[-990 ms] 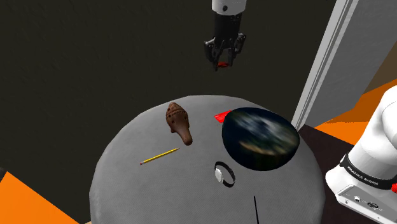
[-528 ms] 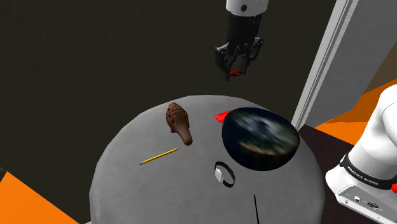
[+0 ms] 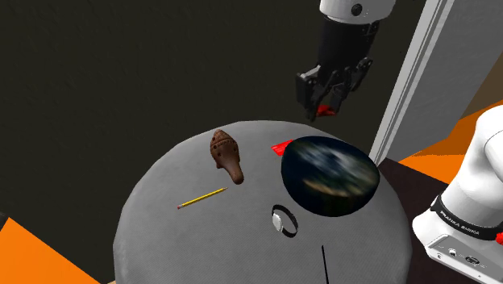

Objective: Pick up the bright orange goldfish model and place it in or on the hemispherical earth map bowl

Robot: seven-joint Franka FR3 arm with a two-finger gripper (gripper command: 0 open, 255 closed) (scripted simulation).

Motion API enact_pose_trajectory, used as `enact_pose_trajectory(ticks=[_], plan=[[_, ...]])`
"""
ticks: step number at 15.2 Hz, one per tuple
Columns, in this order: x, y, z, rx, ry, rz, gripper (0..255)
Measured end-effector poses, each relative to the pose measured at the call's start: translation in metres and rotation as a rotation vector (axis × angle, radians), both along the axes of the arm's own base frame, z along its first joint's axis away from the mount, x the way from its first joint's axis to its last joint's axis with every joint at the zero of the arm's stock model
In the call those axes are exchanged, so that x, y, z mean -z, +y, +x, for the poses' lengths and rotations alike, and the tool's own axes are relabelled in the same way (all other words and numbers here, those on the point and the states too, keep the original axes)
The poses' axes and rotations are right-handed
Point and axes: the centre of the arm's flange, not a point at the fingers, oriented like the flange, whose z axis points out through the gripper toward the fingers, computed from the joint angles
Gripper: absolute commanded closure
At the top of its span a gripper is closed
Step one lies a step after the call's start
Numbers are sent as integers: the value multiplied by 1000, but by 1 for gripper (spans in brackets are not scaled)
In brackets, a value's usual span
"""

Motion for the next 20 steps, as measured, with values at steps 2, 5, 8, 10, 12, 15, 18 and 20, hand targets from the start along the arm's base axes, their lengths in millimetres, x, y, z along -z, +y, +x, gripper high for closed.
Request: enact_pose_trajectory(ticks=[2, 5, 8, 10, 12, 15, 18, 20], plan=[[-1, 10, -24, 0, 0, 0, 255], [11, 14, -33, 1, 0, 0, 255], [26, 14, -35, 1, 1, -1, 255], [36, 14, -36, 1, 1, -1, 255], [47, 14, -37, 2, 1, 0, 255], [63, 14, -36, 1, 1, 0, 255], [75, 15, -36, 1, 1, -1, 255], [77, 14, -36, 1, 1, 0, 255]])
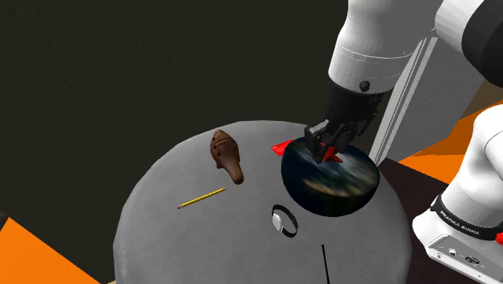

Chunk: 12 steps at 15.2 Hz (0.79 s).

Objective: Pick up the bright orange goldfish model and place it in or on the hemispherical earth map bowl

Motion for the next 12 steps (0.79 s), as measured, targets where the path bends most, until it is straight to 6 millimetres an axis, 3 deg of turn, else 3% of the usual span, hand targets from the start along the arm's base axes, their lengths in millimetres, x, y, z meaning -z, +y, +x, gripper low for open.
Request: enact_pose_trajectory(ticks=[3, 4, 10, 12], plan=[[0, 0, 0, 0, 0, 0, 255], [0, 0, 0, 0, 0, 0, 0], [0, 0, 0, 0, 0, 0, 0], [-14, 1, -1, 0, -1, 1, 0]])
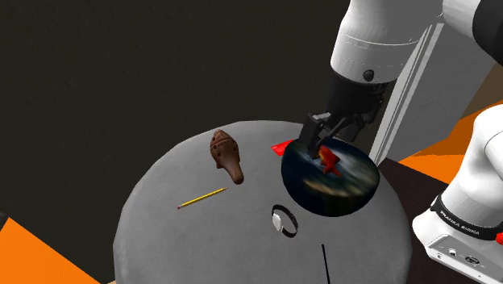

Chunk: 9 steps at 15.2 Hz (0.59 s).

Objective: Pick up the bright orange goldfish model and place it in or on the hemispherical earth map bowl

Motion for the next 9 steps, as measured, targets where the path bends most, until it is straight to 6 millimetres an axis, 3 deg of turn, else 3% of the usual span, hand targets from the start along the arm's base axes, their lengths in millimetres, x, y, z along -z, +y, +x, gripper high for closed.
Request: enact_pose_trajectory(ticks=[3, 9], plan=[[-29, 2, -5, 0, 0, 0, 0], [-35, 4, -7, 0, 0, 0, 0]])
